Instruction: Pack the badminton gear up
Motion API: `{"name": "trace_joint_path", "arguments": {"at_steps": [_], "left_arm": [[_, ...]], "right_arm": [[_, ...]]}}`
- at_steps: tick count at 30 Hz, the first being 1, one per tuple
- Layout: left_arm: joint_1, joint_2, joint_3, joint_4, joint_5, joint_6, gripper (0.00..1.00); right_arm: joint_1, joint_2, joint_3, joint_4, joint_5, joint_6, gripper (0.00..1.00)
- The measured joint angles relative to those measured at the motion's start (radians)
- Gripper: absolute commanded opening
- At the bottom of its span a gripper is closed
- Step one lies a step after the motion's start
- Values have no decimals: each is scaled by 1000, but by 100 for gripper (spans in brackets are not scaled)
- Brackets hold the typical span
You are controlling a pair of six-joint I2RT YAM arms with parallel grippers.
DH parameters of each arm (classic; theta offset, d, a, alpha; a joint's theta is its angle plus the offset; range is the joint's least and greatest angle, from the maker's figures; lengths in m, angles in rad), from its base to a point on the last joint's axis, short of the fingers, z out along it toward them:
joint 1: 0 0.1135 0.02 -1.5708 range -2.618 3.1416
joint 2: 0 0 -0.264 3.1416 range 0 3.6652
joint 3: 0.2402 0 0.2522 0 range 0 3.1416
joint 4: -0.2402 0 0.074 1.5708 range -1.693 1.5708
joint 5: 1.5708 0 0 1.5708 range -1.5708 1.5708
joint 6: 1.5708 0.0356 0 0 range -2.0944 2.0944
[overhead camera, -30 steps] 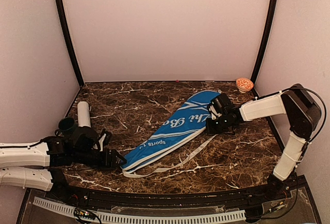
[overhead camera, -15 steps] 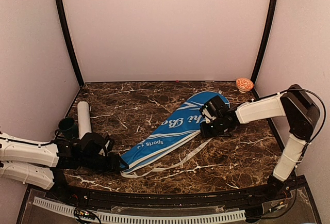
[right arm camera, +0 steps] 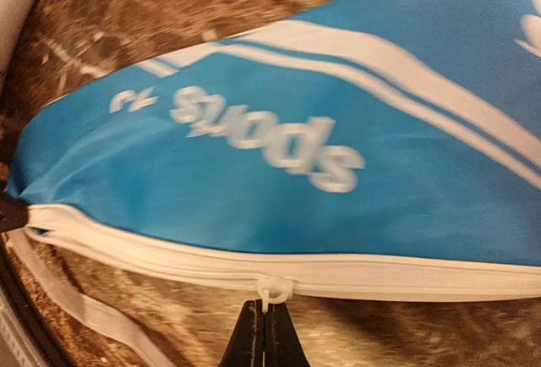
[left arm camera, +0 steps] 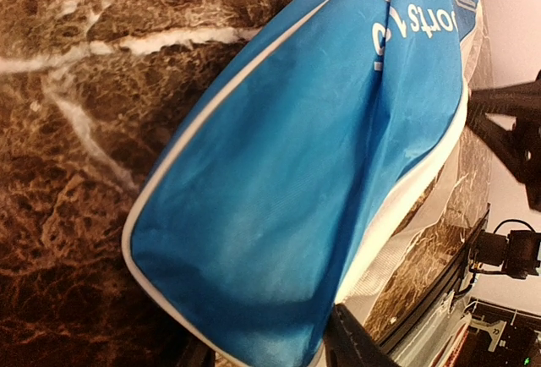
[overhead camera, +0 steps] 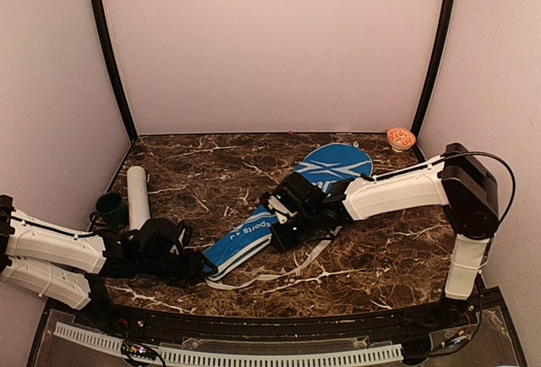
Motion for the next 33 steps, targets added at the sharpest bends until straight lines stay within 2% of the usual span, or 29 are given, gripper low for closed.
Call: {"name": "trace_joint_path", "arguments": {"at_steps": [5,10,12,14,17,21,24,27,33], "left_arm": [[-12,24,0,37,-6,-8,44],[-31,36,14,42,-8,18,44],[-38,40,32,34,-5,47,49],[-42,40,57,16,9,91,64],[-47,39,116,-26,36,192,79],[-48,11,208,-106,44,370,82],[-48,7,259,-143,53,502,93],[-65,4,253,-127,60,624,93],[-187,-58,129,10,53,907,86]], "right_arm": [[98,56,71,2,-48,0,0],[83,58,68,3,-78,-4,0],[69,41,34,22,-93,-5,0],[51,-1,-35,47,-106,-5,0],[18,-69,-124,62,-116,-5,0],[-14,-146,-228,67,-124,-4,0],[-25,-190,-294,71,-124,-4,0],[-29,-232,-353,70,-123,-2,0],[-38,-341,-460,64,-119,10,0]]}}
